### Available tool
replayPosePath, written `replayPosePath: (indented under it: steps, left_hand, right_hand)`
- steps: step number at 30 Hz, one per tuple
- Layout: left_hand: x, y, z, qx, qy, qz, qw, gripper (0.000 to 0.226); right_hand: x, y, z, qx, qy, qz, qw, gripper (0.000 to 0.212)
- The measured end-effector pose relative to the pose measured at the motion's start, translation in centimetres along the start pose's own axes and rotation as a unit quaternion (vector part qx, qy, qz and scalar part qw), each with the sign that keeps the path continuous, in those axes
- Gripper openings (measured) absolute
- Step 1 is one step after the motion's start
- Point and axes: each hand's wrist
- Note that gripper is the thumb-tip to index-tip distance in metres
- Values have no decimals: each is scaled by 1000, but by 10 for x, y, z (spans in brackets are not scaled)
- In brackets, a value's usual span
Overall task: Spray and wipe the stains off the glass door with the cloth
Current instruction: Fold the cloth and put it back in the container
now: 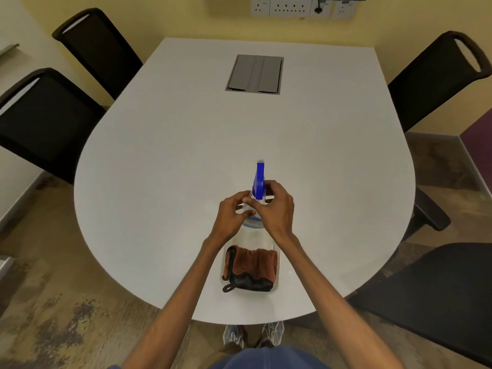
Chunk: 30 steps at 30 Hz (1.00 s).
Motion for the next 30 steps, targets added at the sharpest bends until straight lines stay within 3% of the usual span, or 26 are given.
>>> replayPosePath:
  steps: [8,19,26,30]
  left_hand:
    - [-4,-31,4,7,-29,-63,998,37]
    - [-15,-47,5,-18,-31,-74,997,37]
    - [-23,-45,8,-31,-7,-78,996,48]
    - [-25,-44,7,-49,33,-84,995,43]
  right_hand:
    - [-19,26,28,-35,-1,59,998,42]
    - [-33,32,43,-52,-9,95,994,46]
    - [-33,31,34,-54,-77,104,990,84]
    - [-41,25,37,4,-34,96,995,97]
Point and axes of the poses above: each hand's wrist, its own x-axis towards the middle knuckle, its own z-axis out of the palm, y = z × x, and after that the axes turned 1 degree about -z, right-handed
